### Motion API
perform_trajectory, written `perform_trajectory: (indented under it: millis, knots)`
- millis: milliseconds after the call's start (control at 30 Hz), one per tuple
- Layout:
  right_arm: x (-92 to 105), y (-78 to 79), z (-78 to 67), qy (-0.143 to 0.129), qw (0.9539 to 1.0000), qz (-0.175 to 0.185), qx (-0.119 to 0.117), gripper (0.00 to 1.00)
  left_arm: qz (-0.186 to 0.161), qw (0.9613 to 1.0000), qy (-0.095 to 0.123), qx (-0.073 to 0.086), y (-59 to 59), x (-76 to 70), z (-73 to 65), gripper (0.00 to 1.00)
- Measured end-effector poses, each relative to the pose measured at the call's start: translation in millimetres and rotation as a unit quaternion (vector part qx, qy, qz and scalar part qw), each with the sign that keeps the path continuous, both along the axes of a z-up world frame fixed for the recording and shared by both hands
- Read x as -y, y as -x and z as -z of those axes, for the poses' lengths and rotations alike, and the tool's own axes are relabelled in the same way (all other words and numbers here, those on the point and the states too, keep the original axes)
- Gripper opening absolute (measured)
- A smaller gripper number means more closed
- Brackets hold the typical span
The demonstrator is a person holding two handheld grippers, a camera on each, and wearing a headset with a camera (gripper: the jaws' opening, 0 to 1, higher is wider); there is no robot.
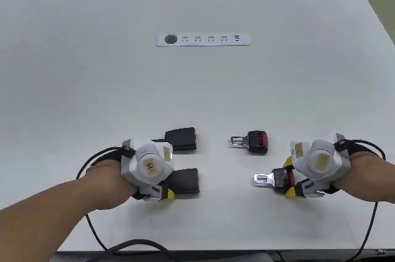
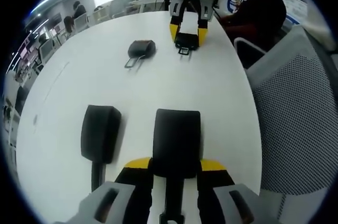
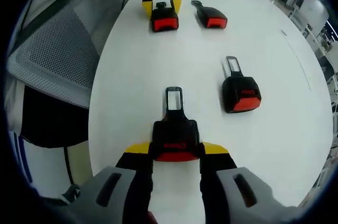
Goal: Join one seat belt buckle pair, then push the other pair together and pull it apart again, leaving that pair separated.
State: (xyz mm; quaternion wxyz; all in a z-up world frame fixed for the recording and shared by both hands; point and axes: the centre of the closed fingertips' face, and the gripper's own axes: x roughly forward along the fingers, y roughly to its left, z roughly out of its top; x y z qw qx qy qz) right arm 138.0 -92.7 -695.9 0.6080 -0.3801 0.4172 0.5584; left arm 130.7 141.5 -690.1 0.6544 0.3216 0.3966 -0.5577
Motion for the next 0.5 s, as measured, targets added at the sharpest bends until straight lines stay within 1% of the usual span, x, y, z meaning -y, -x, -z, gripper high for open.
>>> perform_trajectory:
  millis: [67, 133, 200, 367, 500]
  knots:
    - [0.5, -0.2, 0.4, 0.002, 1.0, 0.0, 0.0, 0.33, 0.003, 1.0, 0.0, 0.001, -0.6, -0.4, 0.7, 0.32]
    - [0.1, -0.5, 0.6, 0.004, 1.0, 0.0, 0.0, 0.33, 0.015, 0.9999, 0.003, 0.003, -0.7, -0.2, 1.0, 0.32]
    - [0.5, -0.4, 1.2, 0.004, 1.0, 0.002, -0.001, 0.33, 0.019, 0.9998, 0.005, -0.001, -1.4, -1.7, 2.3, 0.32]
    - [0.3, 0.3, 0.0, 0.006, 1.0, 0.005, -0.002, 0.33, 0.038, 0.9993, 0.003, 0.001, -2.2, -1.6, 3.0, 0.32]
    - [0.3, -0.5, -0.1, 0.008, 0.9999, 0.005, -0.003, 0.33, 0.036, 0.9993, 0.004, 0.0, -2.7, -1.8, 3.5, 0.32]
